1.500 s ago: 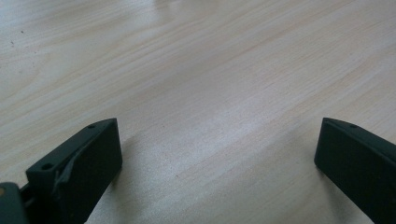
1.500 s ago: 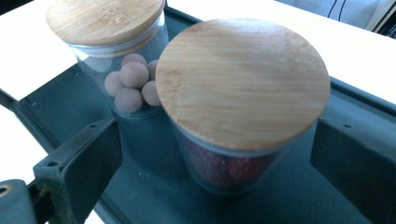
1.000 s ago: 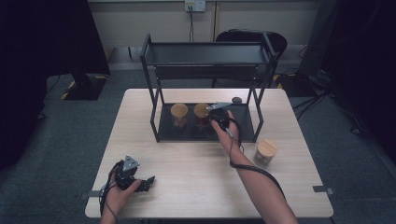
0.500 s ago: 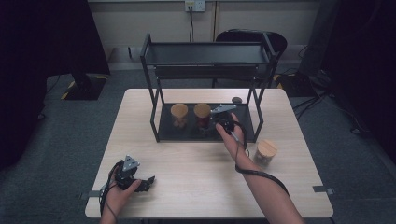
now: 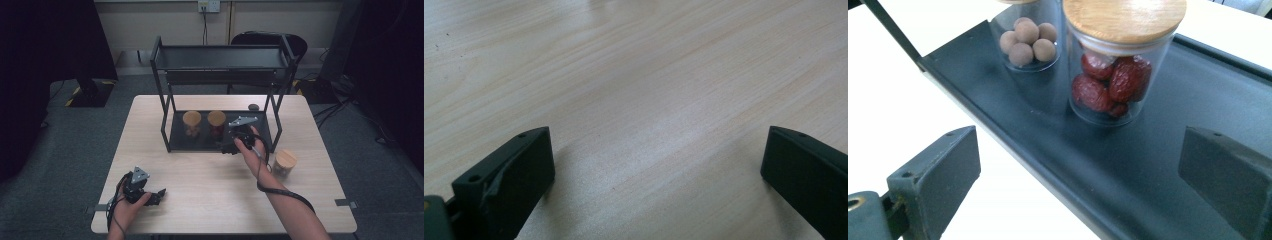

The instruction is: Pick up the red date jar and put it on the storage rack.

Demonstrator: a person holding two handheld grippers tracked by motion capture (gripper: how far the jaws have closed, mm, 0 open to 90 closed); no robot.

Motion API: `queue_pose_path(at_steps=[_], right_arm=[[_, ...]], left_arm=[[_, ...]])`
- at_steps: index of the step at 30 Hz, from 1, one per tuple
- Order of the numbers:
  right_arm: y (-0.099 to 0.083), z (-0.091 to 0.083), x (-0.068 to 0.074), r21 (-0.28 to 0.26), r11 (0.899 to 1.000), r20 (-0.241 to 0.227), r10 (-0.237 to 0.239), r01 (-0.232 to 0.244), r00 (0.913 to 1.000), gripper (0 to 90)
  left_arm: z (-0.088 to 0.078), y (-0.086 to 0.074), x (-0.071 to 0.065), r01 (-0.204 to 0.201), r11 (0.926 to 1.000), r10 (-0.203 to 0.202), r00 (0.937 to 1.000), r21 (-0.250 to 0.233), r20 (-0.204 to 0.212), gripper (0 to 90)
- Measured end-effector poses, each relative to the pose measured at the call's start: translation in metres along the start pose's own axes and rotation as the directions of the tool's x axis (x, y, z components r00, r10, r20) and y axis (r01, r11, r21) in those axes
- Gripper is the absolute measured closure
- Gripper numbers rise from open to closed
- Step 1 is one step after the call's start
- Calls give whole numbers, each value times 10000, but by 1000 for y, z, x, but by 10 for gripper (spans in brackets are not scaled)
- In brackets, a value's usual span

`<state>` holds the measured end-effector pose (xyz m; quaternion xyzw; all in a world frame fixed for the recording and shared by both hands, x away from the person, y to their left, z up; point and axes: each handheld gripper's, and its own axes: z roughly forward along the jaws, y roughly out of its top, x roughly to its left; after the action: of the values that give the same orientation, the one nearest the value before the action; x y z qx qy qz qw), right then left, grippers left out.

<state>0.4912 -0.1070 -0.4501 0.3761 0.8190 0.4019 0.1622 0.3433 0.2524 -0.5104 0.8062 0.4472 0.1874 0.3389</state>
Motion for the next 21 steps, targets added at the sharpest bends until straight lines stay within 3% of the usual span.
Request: queue_pose_path(at_steps=[21], right_arm=[[-19, -20, 6, -47, 10000, -387, -36, 34, 9992, 29]], left_arm=[[0, 0, 0, 0, 10000, 0, 10000, 1, 0, 4]])
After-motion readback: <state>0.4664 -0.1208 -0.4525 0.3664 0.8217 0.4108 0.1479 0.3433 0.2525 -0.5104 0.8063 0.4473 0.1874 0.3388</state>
